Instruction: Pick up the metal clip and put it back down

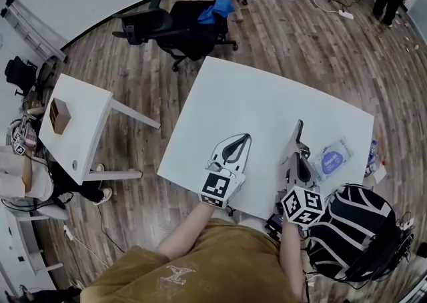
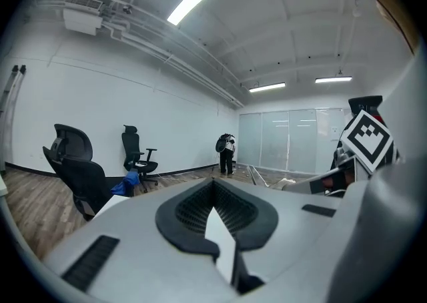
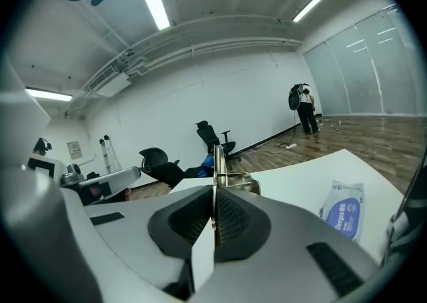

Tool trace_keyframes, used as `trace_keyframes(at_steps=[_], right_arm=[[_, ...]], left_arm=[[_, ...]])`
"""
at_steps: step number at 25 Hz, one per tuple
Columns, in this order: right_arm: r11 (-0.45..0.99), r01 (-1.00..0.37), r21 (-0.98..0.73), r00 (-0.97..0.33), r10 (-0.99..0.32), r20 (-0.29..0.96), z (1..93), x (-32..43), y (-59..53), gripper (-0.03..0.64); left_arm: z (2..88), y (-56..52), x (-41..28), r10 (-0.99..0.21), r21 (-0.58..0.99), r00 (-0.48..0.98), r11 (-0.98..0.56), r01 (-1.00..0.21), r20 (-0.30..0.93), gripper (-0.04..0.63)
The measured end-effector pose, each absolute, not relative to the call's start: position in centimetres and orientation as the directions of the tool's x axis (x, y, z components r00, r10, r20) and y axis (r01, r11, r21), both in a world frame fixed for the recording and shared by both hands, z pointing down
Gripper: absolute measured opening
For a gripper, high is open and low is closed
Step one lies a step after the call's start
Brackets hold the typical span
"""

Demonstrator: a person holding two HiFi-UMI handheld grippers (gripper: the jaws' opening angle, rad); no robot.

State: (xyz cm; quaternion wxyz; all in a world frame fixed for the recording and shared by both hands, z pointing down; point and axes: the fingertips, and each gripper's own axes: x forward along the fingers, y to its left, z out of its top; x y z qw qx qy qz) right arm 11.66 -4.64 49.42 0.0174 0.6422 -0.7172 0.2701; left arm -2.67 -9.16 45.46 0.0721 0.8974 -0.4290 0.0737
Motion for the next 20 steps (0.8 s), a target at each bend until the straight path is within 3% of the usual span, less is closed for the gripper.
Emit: trace_keyframes(at_steps=[20], right_arm=[[0.051, -0.987, -0.151, -0.076, -0.983, 0.165, 41.0, 12.4, -3.4, 0.009]], left_arm=[[41.4, -9.9, -2.7, -0.779, 0.038, 0.614, -0.615, -0.788, 0.129, -0.002]])
